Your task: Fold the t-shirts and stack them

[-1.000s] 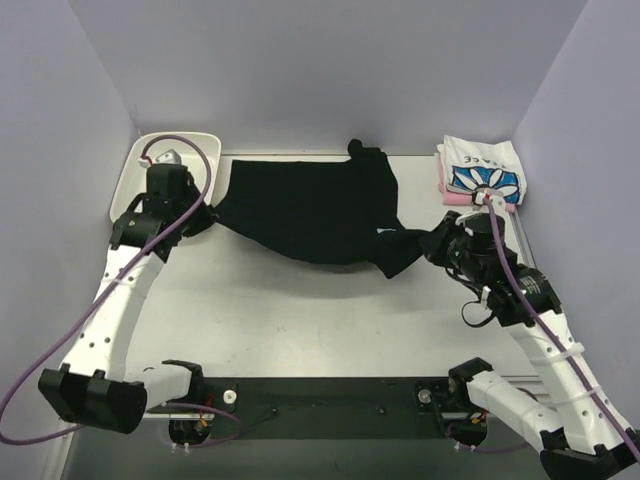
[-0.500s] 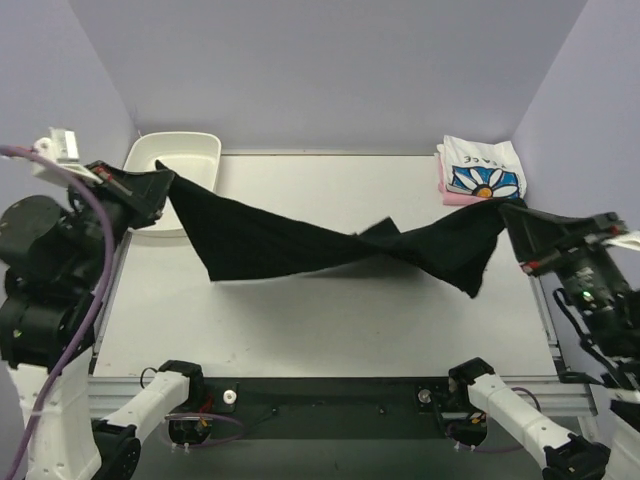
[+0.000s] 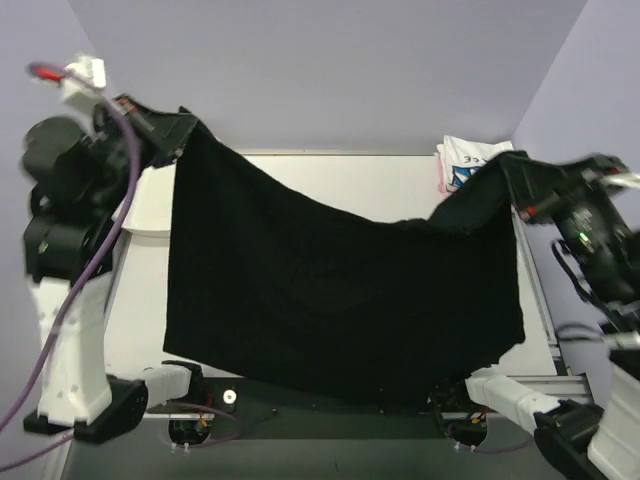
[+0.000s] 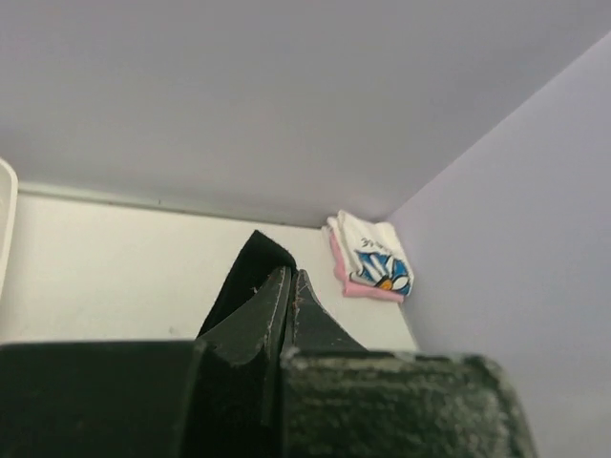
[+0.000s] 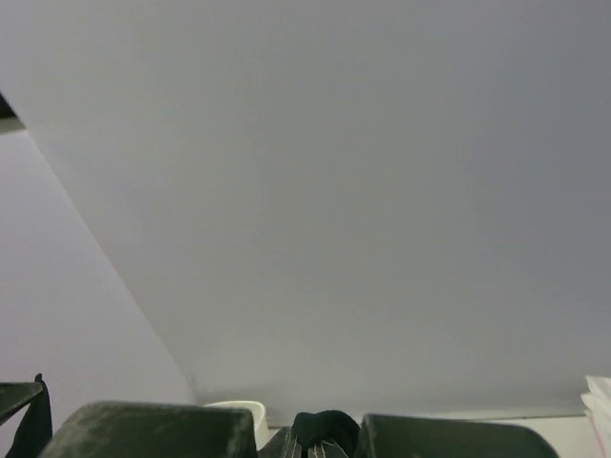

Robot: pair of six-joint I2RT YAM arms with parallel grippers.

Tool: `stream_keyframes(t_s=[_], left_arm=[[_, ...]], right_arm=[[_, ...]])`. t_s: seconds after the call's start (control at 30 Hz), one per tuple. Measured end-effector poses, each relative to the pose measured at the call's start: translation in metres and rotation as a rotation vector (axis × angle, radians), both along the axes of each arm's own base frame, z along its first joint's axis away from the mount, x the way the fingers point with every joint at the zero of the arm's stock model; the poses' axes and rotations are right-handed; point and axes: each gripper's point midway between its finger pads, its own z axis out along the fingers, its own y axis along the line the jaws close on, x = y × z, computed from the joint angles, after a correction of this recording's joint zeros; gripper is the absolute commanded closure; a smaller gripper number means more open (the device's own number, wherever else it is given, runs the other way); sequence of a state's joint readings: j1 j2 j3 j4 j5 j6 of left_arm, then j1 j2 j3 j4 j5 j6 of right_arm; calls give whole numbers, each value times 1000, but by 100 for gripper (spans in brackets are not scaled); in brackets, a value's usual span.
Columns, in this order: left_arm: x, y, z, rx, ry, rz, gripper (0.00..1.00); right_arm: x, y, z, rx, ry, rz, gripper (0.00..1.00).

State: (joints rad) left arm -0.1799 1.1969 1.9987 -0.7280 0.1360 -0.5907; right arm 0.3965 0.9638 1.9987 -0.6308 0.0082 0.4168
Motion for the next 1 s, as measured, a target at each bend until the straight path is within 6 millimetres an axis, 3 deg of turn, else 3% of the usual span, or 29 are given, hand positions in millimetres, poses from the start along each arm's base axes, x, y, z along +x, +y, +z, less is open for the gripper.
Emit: stream_keyframes(t_s=[0.1, 0.23, 0.37, 0.43, 0.5, 0.6, 0.63, 0.73, 0.8, 0.9, 1.0], left_arm=[[72, -12, -48, 16, 154, -6, 100], [174, -16, -107, 2, 325, -2, 100], [240, -8, -127, -96, 343, -30, 100], [257, 4, -131, -178, 345, -57, 100], [271, 15, -118, -254, 287, -100, 100], [279, 25, -89, -314, 192, -151, 100], [279, 26, -72, -322, 135, -169, 100], [262, 28, -22, -338, -9, -228, 100], [244, 30, 5, -329, -87, -261, 100], [214, 27, 14, -294, -110, -286, 100], [178, 9, -33, -250, -16, -272, 100]], right_arm=[[65, 10, -23, -46, 129, -59, 100], [166, -13, -25, 6, 222, -162, 100], [247, -41, -26, 117, 224, -171, 100], [273, -52, -34, 180, 224, -142, 100], [288, -56, -42, 232, 212, -94, 100], [293, -46, -28, 264, 156, -2, 100], [289, -42, -10, 269, 110, 36, 100], [257, -27, 54, 255, -83, 155, 100], [227, -24, 68, 239, -150, 183, 100], [178, -14, 56, 219, -170, 208, 100], [123, 11, -5, 190, -115, 253, 100]])
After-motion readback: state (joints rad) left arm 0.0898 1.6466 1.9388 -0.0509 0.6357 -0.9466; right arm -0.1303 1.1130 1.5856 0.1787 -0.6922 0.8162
